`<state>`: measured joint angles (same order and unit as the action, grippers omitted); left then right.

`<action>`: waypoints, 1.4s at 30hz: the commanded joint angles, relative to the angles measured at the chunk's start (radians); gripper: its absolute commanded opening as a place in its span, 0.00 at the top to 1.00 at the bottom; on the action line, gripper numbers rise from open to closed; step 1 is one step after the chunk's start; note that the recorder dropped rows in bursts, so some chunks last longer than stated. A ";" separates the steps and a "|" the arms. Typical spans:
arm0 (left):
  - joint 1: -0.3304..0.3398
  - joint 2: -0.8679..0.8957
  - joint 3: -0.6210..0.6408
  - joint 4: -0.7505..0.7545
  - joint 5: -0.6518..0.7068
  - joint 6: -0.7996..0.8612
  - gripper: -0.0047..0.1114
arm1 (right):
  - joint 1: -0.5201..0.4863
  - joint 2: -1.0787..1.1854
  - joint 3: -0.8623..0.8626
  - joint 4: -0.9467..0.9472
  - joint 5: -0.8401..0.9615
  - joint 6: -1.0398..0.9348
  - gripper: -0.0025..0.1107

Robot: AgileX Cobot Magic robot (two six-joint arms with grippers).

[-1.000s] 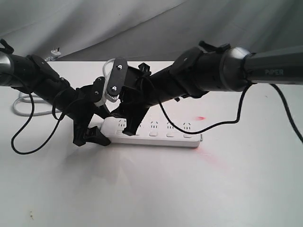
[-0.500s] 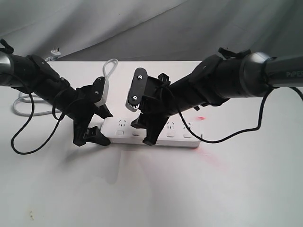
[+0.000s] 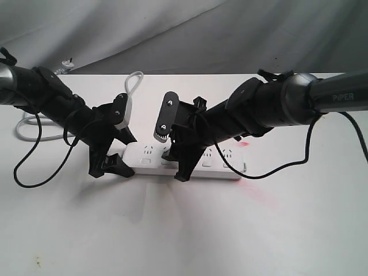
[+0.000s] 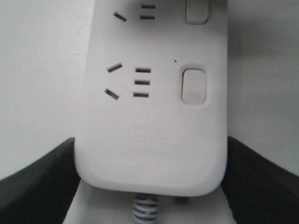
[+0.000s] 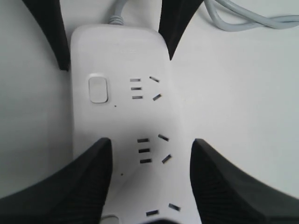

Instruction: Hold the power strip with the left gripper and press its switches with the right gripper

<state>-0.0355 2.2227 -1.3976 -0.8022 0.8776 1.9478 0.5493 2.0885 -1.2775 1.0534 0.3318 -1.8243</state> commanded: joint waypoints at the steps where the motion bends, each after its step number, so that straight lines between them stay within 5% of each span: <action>1: -0.005 0.004 -0.004 -0.010 0.016 -0.004 0.49 | 0.020 -0.001 -0.004 0.037 -0.017 -0.008 0.55; 42: -0.005 0.004 -0.004 -0.010 0.016 -0.004 0.49 | 0.012 0.058 0.000 0.031 -0.039 -0.008 0.55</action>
<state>-0.0355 2.2227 -1.3976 -0.8022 0.8776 1.9478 0.5692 2.1261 -1.2870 1.1028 0.2994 -1.8270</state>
